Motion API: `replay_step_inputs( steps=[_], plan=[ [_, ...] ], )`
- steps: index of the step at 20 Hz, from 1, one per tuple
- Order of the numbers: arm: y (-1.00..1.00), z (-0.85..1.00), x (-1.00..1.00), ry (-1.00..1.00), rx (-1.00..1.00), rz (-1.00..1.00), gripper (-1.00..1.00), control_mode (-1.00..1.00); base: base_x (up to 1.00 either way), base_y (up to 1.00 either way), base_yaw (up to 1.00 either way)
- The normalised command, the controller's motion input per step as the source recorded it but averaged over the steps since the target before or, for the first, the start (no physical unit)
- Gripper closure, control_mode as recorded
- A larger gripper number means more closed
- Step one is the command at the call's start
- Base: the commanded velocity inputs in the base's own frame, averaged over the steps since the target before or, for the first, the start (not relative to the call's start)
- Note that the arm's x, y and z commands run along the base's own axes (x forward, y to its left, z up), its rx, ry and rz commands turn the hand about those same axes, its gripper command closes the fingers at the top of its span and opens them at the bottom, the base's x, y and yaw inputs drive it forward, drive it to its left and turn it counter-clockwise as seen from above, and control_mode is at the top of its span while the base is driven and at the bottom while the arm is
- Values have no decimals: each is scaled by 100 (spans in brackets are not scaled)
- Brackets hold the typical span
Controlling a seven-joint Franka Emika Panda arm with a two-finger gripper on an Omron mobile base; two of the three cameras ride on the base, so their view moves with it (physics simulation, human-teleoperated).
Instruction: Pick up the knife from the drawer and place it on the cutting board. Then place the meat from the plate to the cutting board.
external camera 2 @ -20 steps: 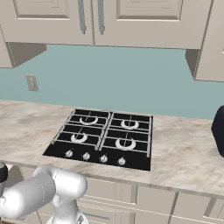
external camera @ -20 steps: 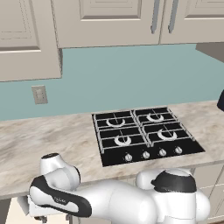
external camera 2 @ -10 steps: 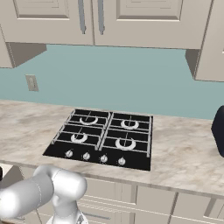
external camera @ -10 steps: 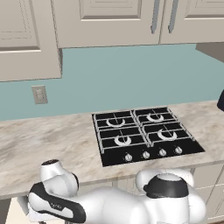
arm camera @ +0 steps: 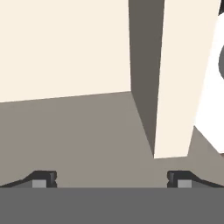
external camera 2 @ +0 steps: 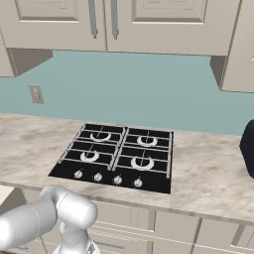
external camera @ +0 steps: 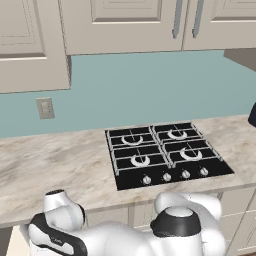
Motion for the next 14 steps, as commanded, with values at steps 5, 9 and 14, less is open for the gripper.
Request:
replay_step_inputs(
  steps=[5,9,14],
  plan=[
    [4,-11,-73,2,7,0,-100,-100,0,0,0],
    [14,-4,-82,1,4,0,-100,-100,0,0,0],
    [6,0,-70,-3,0,0,-100,-100,0,0,0]
  ],
)
